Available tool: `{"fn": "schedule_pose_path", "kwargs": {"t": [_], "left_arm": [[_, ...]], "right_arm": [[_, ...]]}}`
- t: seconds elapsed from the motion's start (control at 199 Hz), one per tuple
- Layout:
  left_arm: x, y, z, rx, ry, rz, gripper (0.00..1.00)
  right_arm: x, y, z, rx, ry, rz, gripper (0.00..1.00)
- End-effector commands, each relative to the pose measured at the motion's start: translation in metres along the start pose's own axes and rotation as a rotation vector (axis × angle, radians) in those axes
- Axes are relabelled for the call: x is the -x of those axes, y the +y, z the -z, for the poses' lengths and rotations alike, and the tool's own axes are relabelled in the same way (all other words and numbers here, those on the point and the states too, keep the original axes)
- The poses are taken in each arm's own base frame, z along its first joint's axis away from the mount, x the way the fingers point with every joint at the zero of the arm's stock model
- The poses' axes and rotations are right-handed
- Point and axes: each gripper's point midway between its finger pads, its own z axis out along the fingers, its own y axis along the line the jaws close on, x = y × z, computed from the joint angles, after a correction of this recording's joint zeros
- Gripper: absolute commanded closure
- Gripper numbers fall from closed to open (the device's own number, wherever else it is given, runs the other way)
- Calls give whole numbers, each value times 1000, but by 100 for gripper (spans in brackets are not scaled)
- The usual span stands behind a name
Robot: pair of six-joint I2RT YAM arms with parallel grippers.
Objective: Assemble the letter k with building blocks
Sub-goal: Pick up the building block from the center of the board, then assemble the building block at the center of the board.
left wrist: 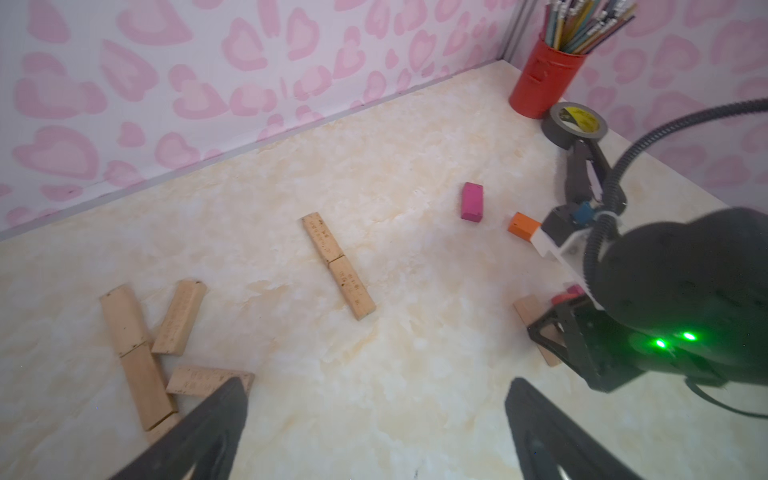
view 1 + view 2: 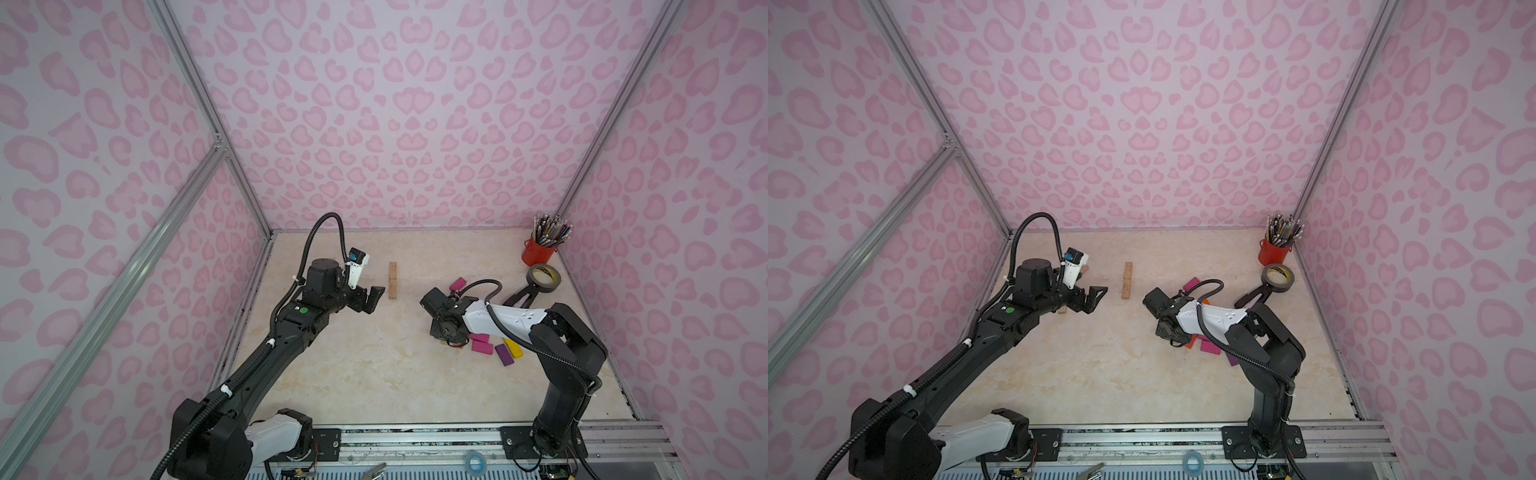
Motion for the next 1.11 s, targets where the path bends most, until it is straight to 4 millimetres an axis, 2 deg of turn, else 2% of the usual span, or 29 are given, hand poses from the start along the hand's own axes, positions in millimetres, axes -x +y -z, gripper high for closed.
{"fn": "schedule_pose_path", "kwargs": {"t": [0.0,0.181,0.452,0.769,0.924,1.1], "left_arm": [[10,23,2,64,-34,108,1],[5,53,4,138,-21,215,1],[3,61,9,186,-19,224,1],[0,79,16,299,-25,258,1],[-1,82,16,315,-23,267,1],[-1,83,16,317,-22,270,1]], "right_arm": [[0,21,11,64,5,198,75],[-8,65,18,138,37,289,74],[-1,114,-3,114,45,300,73],[10,146,-26,112,35,299,71],[13,151,-36,94,32,265,68],[16,157,-39,111,40,240,58]]}}
